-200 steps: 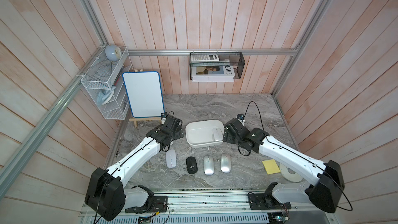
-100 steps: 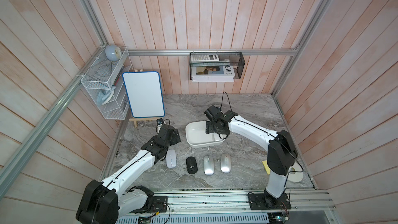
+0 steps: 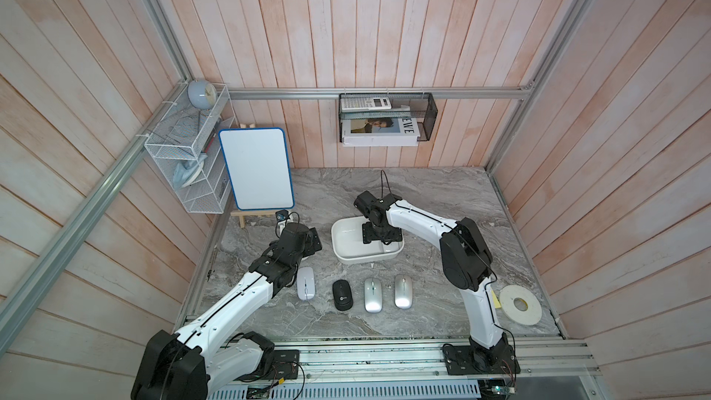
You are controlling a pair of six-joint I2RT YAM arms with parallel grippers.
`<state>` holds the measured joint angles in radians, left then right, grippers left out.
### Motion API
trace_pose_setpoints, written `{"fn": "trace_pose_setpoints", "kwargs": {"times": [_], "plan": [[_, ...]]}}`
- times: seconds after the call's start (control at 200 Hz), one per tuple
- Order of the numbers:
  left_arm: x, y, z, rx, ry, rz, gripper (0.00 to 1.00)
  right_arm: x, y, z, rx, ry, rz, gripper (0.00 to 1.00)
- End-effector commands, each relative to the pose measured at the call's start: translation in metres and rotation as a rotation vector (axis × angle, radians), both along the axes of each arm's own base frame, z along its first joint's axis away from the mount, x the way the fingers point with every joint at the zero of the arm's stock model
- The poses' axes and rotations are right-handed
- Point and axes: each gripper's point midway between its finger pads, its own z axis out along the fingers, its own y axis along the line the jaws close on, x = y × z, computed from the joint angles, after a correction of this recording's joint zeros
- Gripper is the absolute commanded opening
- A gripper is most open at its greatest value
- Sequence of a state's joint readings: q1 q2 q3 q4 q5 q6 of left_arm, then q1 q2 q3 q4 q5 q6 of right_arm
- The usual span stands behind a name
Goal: Take out the mouse from the storage box
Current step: Pick up the mouse from the storage box.
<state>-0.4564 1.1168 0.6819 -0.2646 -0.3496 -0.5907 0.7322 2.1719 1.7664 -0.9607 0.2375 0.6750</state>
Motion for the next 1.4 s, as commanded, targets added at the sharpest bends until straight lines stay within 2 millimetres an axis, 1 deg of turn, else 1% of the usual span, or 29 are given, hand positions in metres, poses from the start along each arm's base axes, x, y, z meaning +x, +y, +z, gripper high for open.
{"fn": "trace_pose_setpoints", "kwargs": {"times": [0.0,0.085,0.185,0.37,0.445,0.49,0.635,0.69,0.78,0.855,0.97,1.095,1.395], "plan": [[0.002,0.000,-0.004,-0.012,0.002,0.005,1.00,-0.001,-0.004,-0.005,-0.037,0.023,0.010,0.88],[0.003,-0.001,-0.006,-0.011,0.006,0.007,1.00,-0.003,-0.001,-0.011,-0.026,0.040,0.019,0.88],[0.003,0.000,-0.007,-0.006,0.010,0.013,1.00,-0.006,0.012,-0.014,0.005,0.051,0.055,0.86],[0.004,0.000,-0.008,-0.006,0.015,0.010,1.00,-0.011,0.036,-0.007,0.055,0.048,0.094,0.84],[0.004,-0.001,-0.009,-0.004,0.018,0.010,1.00,-0.013,0.039,-0.005,0.077,0.054,0.091,0.83],[0.004,-0.001,-0.009,-0.005,0.018,0.010,1.00,-0.012,0.040,0.001,0.086,0.043,0.095,0.83],[0.004,0.000,-0.010,-0.002,0.019,0.011,1.00,-0.005,0.027,0.023,0.052,-0.011,0.140,0.83],[0.004,0.000,-0.009,-0.003,0.018,0.010,1.00,-0.003,0.026,0.029,0.052,-0.017,0.211,0.83],[0.004,-0.001,-0.009,-0.003,0.020,0.009,1.00,-0.009,0.026,0.032,0.030,0.000,0.356,0.84],[0.004,0.000,-0.010,-0.001,0.022,0.010,1.00,-0.018,0.022,0.028,0.003,0.038,0.447,0.84],[0.005,0.000,-0.010,0.000,0.022,0.011,1.00,-0.026,0.012,0.019,-0.039,0.086,0.513,0.85],[0.005,0.000,-0.012,0.002,0.026,0.011,1.00,-0.032,0.008,0.011,-0.022,0.128,0.518,0.86],[0.006,-0.002,-0.014,0.002,0.031,0.007,1.00,-0.031,-0.008,-0.010,-0.015,0.196,0.478,0.87]]}}
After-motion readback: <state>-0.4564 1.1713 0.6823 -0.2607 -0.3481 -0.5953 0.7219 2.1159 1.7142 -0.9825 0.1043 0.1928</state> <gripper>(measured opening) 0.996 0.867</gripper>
